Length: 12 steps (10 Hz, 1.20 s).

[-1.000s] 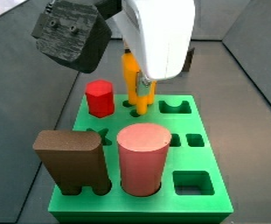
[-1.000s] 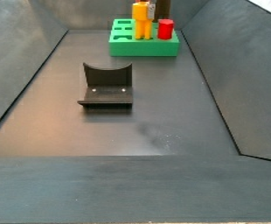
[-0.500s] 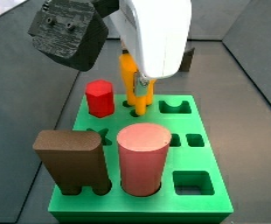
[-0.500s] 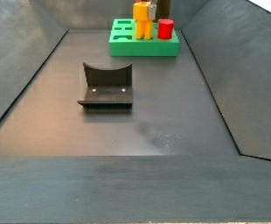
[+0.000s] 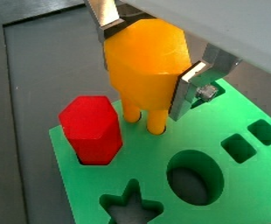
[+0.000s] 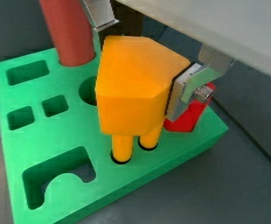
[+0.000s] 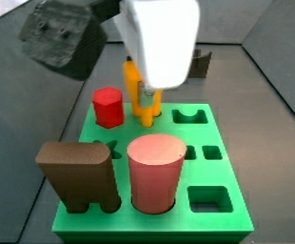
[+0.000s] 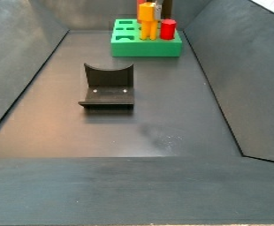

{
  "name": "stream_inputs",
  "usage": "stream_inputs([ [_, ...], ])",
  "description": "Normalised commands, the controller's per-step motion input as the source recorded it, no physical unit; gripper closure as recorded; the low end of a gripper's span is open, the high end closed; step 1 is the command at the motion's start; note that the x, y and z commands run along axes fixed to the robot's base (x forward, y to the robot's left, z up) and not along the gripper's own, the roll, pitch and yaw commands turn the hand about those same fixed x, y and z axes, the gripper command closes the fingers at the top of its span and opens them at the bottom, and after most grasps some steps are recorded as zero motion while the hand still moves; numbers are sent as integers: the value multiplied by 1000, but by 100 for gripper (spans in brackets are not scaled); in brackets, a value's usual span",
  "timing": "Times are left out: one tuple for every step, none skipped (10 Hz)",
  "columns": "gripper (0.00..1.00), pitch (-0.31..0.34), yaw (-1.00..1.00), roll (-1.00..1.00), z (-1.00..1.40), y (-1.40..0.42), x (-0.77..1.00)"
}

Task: Pick up the 3 prong object. Move up. Rotate the 3 prong object. Place the 3 prong object on the fixture. Regrasp the 3 prong object. Move to above the board. Insert the 3 prong object.
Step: Insert the 3 prong object.

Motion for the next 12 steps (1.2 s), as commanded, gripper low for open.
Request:
stream_inputs([
  [100,99,-20,-17,-106,-14,-63],
  [100,109,-134,-50,-214,0,143],
  [100,140,-109,-51,-389,0,249],
  [100,204,-103,-43,-403,0,383],
  [100,226,-80,-54,-409,0,431],
  [100,189,-20,-36,-454,0,320],
  [100,131,0,-9,-457,0,106],
  [100,114,0,0,-480,0,34],
  [100,124,0,0,-563,11,71],
  [100,-67,0,-91,-71,-6,-6],
  [100,0,0,10,0,-14,0],
  [100,-71,100,170,9,-220,-171],
])
